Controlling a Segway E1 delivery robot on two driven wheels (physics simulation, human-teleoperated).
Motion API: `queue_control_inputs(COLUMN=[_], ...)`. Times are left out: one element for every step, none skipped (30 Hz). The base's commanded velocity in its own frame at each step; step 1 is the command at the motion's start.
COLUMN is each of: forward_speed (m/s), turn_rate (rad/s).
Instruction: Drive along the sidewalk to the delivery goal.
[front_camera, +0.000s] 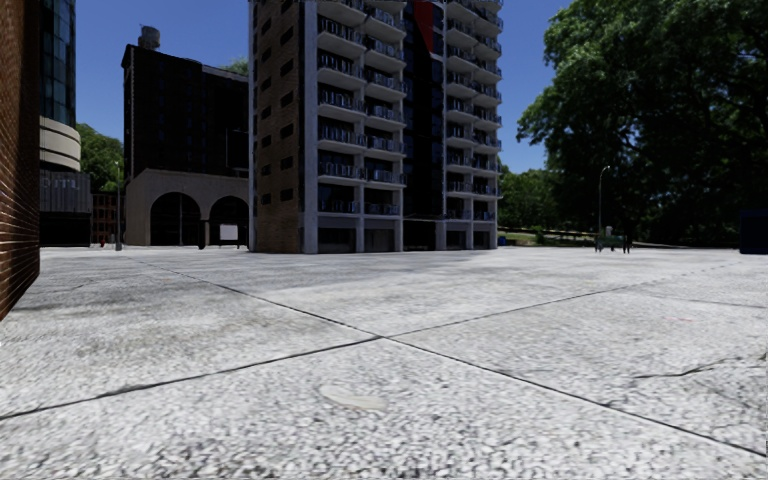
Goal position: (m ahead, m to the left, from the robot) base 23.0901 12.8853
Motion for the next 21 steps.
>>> queue_control_inputs(forward_speed=[2.0, 2.0, 2.0, 2.0, 2.0, 2.0, 2.0, 2.0, 2.0, 2.0, 2.0, 2.0, 2.0, 2.0, 2.0, 2.0, 2.0, 2.0, 2.0, 2.0, 2.0], turn_rate=[0.54, 0.54, 0.55, 0.55, 0.55, 0.55, 0.55, 0.55, 0.55, 0.55, 0.55, 0.55, 0.55, 0.55, 0.55, 0.55, 0.55, 0.55, 0.55, 0.51, 0.32])
